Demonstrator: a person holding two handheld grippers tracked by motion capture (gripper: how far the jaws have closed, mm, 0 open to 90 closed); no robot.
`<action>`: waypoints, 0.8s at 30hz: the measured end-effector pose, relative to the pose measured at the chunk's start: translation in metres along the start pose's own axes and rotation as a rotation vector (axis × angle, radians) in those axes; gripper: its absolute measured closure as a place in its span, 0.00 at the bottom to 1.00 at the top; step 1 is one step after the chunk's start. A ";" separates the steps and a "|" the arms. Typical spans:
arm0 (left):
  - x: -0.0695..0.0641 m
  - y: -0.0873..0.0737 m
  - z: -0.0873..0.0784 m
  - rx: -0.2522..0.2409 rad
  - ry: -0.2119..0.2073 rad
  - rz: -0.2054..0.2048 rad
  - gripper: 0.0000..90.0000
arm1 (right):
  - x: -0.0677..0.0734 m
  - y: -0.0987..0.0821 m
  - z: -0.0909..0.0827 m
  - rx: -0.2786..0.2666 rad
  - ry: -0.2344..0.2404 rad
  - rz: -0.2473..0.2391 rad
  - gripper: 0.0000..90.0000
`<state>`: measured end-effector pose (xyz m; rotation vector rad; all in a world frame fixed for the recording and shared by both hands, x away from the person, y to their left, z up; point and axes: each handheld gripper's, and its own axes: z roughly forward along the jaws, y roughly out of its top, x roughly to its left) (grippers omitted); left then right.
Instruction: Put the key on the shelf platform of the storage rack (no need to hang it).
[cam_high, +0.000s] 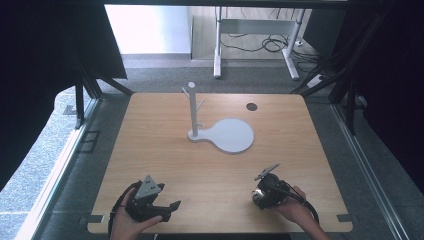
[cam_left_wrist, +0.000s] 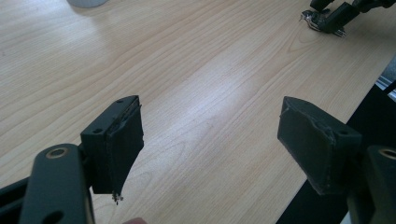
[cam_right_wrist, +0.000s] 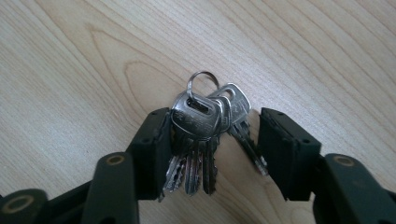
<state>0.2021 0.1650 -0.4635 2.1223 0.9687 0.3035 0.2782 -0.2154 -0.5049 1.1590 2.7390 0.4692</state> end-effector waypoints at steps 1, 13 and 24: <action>0.000 0.000 0.000 0.000 0.000 0.000 0.25 | 0.000 0.000 0.000 0.003 0.000 -0.001 0.53; 0.001 0.000 0.000 -0.001 0.001 -0.001 0.25 | -0.005 0.004 -0.002 0.034 0.010 -0.005 0.75; 0.002 0.000 -0.001 -0.003 0.003 -0.002 0.25 | -0.008 0.007 -0.006 0.033 0.030 -0.006 0.90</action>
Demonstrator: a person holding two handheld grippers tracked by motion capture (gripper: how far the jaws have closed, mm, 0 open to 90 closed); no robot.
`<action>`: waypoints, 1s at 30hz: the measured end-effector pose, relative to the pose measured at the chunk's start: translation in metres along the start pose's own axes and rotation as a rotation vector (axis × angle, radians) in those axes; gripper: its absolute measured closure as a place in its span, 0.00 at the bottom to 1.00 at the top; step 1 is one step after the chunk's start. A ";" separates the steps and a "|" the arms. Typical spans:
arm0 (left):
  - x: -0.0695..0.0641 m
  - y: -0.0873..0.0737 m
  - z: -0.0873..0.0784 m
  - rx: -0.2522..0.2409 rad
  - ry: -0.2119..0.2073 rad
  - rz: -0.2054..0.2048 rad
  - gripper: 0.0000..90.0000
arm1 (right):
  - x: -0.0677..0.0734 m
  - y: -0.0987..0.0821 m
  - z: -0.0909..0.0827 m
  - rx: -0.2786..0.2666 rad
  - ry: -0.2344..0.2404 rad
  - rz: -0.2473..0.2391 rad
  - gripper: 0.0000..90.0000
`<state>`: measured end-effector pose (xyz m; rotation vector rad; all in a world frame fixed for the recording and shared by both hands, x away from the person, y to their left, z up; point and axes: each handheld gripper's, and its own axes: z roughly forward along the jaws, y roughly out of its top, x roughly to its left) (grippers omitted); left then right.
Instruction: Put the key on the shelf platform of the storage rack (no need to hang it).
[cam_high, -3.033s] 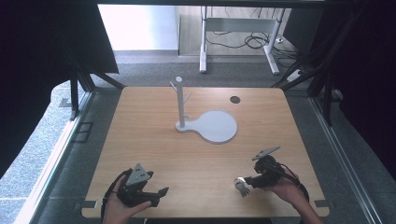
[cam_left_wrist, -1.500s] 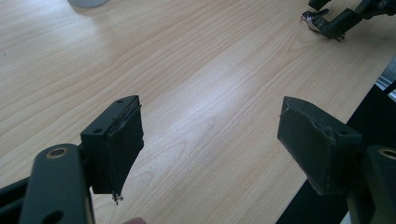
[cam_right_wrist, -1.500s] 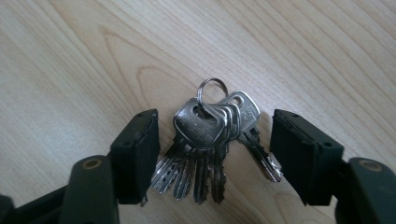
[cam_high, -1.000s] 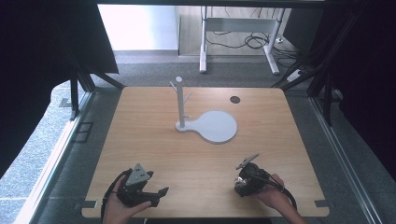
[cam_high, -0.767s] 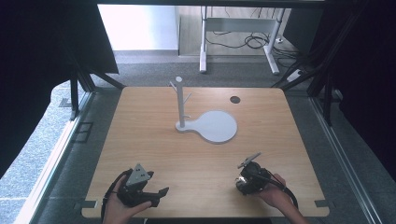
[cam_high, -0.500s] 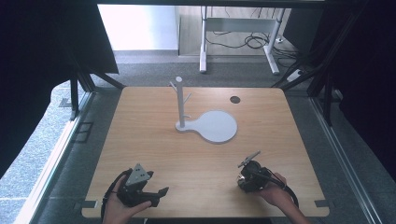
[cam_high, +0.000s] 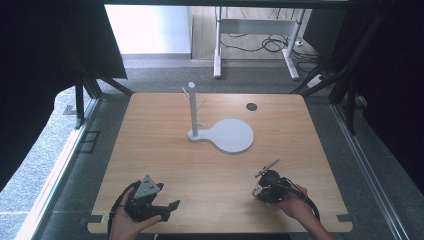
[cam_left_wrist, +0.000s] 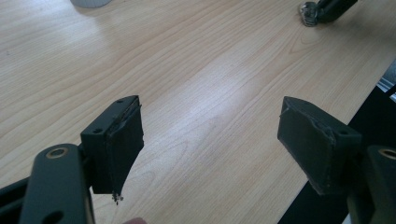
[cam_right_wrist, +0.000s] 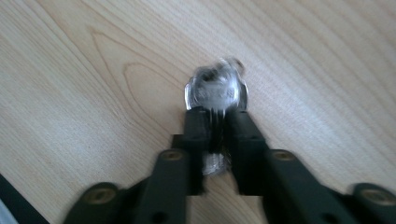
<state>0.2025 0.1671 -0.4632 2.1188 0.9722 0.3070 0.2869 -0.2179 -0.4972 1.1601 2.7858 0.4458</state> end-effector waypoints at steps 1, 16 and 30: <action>0.000 0.000 0.000 0.000 -0.001 0.000 0.25 | 0.000 0.000 -0.001 -0.005 -0.002 -0.007 0.91; 0.001 0.000 -0.001 -0.002 0.001 -0.002 0.25 | -0.004 0.000 -0.005 -0.005 0.056 -0.004 0.98; 0.001 0.000 -0.001 -0.002 0.001 0.002 0.25 | -0.008 0.000 -0.016 -0.023 0.065 0.006 0.99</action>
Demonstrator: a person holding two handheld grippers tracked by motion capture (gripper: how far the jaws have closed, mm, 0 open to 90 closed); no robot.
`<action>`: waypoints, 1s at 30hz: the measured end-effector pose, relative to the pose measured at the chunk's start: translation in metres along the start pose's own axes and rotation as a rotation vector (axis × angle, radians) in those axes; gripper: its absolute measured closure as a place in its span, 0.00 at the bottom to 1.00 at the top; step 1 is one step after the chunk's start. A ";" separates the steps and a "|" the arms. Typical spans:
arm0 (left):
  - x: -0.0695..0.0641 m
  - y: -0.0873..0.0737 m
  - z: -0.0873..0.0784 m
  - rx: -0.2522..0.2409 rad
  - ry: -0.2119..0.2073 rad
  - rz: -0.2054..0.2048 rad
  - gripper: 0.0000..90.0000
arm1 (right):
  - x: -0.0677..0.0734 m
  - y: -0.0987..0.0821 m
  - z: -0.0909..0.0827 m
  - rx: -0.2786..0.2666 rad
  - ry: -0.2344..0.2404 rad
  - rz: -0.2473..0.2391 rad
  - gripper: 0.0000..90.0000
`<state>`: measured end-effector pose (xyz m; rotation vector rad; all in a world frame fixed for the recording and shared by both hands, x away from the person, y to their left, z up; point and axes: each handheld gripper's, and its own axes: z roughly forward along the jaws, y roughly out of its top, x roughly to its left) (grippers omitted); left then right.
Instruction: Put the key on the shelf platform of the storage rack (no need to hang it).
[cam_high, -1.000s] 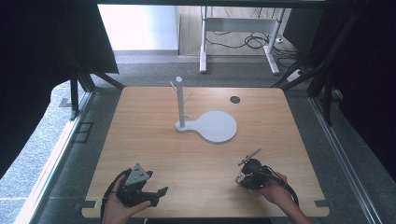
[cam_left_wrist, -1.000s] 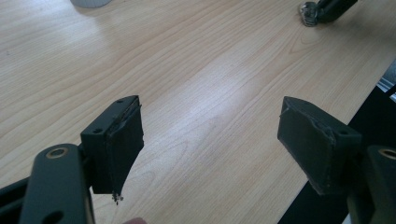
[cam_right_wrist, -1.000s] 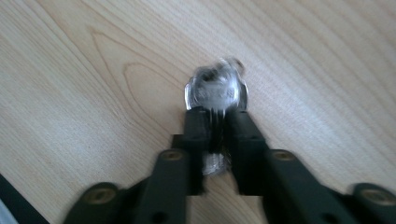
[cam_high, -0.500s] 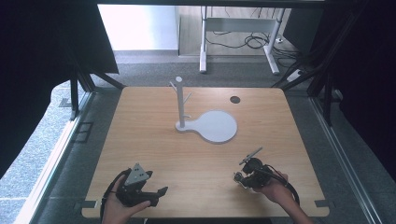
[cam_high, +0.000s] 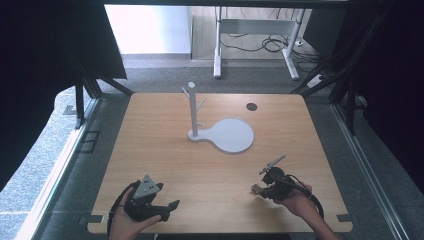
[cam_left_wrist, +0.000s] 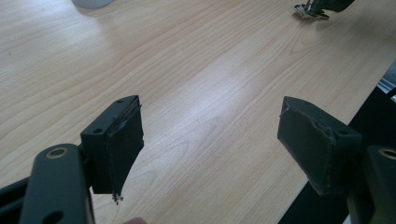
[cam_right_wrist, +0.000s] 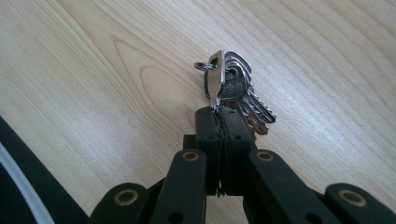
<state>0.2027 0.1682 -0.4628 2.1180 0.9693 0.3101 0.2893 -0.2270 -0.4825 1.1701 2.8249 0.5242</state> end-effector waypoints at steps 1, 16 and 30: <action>0.000 0.000 0.000 0.000 0.000 0.000 0.25 | 0.000 0.000 0.000 0.000 0.000 0.000 0.99; -0.001 0.000 0.001 0.001 -0.002 0.000 0.25 | -0.003 0.002 -0.019 -0.029 -0.011 -0.009 0.99; -0.001 0.001 -0.001 -0.004 -0.001 -0.001 0.25 | -0.003 0.009 -0.042 -0.055 -0.033 -0.025 0.99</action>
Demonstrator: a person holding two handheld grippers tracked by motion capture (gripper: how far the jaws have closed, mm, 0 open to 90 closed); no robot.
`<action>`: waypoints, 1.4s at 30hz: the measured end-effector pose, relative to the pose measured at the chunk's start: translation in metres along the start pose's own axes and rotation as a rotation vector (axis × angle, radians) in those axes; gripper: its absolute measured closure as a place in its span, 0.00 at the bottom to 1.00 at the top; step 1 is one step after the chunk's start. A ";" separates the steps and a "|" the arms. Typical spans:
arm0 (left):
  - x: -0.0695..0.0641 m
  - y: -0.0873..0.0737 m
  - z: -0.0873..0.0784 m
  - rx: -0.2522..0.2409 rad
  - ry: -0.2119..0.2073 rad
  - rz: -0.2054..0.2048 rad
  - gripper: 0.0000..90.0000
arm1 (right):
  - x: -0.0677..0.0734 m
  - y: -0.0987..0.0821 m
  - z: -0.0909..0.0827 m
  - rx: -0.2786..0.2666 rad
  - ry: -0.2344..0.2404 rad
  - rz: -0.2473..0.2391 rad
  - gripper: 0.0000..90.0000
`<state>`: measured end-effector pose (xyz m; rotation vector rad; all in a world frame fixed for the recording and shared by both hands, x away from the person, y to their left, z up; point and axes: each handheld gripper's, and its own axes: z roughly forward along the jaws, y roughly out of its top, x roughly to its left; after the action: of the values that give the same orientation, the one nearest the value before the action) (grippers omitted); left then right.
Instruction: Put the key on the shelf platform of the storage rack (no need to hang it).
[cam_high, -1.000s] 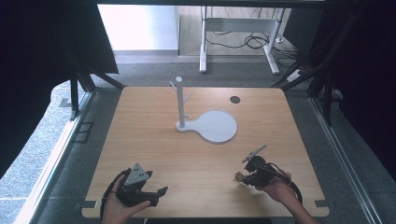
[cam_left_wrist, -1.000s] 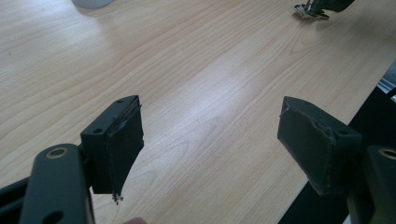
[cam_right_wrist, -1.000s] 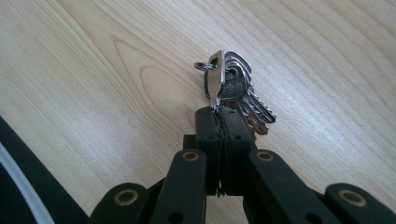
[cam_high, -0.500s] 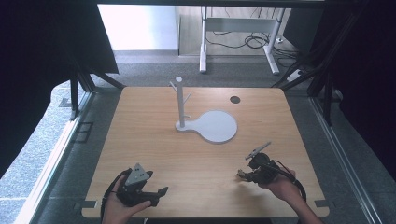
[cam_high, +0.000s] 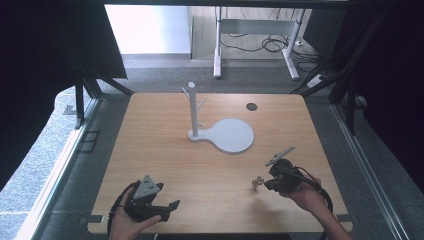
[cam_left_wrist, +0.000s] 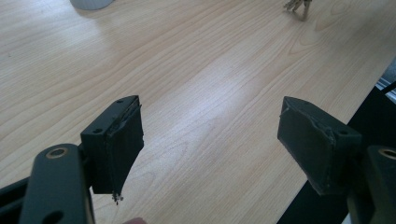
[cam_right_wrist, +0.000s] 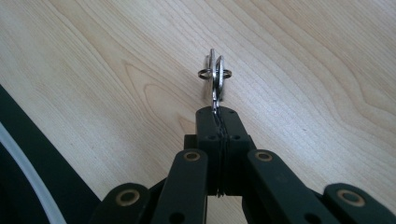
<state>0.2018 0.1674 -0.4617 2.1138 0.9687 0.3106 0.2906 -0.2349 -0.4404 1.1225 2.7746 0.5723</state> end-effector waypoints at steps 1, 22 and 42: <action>0.000 0.000 0.000 0.000 0.001 0.000 0.25 | 0.000 0.001 -0.001 -0.001 -0.001 -0.003 1.00; 0.000 0.000 0.000 0.003 0.000 0.001 0.25 | 0.000 0.017 -0.017 -0.007 -0.019 -0.029 0.99; 0.001 0.000 -0.001 0.001 0.000 -0.002 0.25 | -0.003 0.033 -0.024 -0.024 -0.031 -0.043 0.99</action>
<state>0.2023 0.1688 -0.4614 2.1138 0.9707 0.3091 0.3087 -0.2228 -0.4056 1.0554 2.7510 0.5768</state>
